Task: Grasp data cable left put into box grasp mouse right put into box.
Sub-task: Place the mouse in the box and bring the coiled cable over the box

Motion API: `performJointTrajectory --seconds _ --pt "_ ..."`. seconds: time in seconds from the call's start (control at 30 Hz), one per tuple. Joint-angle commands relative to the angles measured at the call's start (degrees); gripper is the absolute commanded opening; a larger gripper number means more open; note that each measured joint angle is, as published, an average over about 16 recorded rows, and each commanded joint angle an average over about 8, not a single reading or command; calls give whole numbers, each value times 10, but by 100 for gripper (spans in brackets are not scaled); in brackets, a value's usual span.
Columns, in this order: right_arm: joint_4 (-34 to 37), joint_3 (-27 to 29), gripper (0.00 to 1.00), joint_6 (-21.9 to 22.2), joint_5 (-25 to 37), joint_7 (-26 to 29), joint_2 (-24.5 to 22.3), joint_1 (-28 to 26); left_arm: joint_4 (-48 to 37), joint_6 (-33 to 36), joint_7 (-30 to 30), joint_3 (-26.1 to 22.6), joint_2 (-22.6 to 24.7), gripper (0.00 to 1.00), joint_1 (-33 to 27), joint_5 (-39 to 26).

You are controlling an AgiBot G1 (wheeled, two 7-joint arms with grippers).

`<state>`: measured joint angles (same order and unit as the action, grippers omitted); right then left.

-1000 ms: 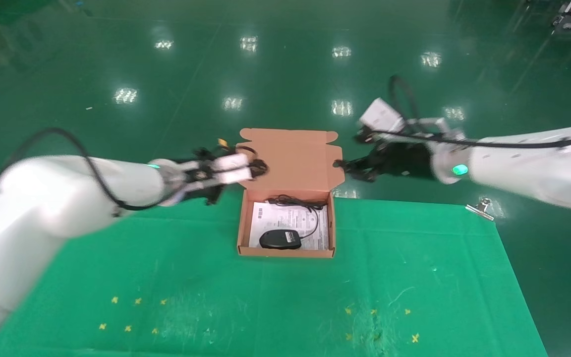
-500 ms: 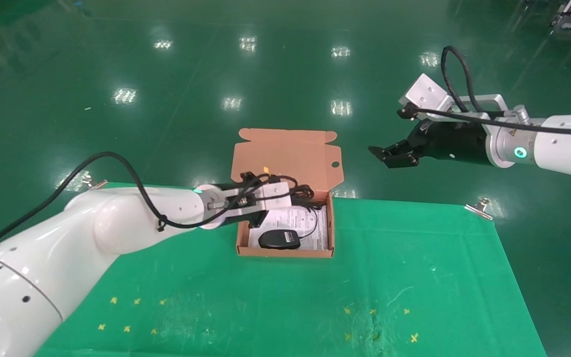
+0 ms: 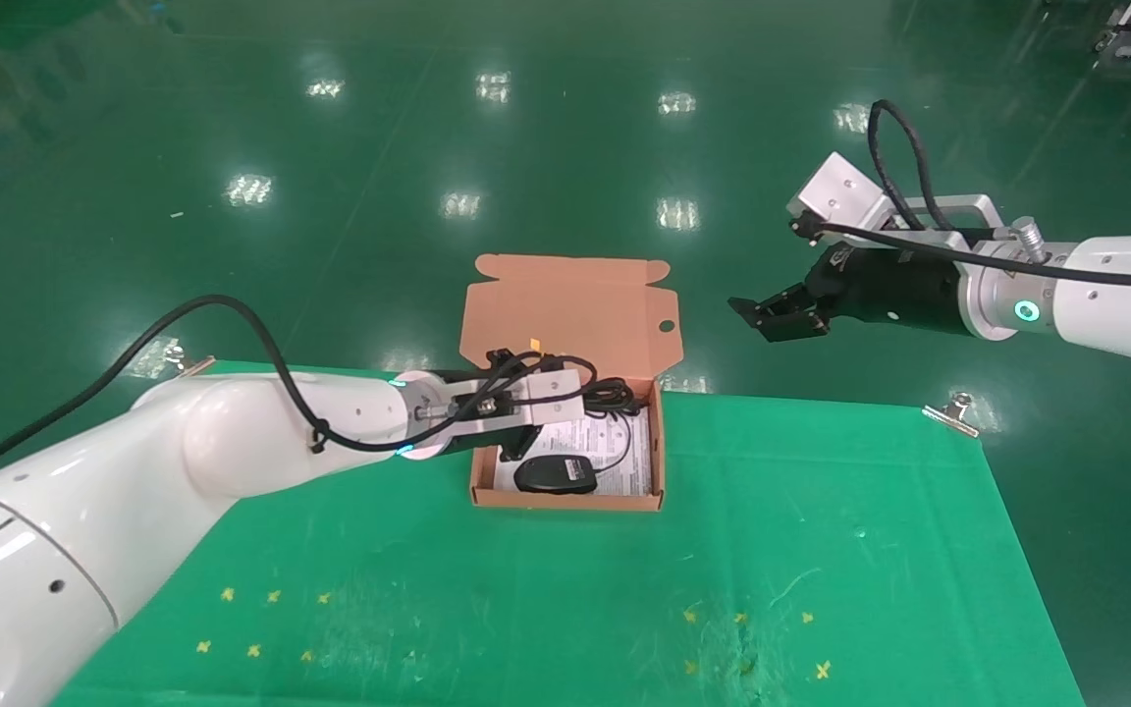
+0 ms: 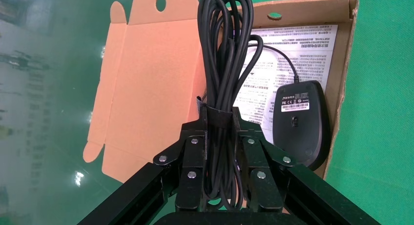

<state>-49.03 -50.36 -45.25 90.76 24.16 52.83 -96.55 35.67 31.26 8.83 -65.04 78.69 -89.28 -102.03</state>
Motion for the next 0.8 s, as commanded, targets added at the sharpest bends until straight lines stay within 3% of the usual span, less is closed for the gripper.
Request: performJointTrajectory --seconds 0.03,0.37,0.8 --pt "-1 0 100 0 1 1 -1 0 -1 -1 -1 -2 0 100 -1 2" --pt "0 2 100 4 0 -2 2 -4 13 4 13 3 -20 100 -5 -1" --pt "-12 -10 100 -19 37 -37 10 -63 44 -29 50 18 -71 100 -65 -30"
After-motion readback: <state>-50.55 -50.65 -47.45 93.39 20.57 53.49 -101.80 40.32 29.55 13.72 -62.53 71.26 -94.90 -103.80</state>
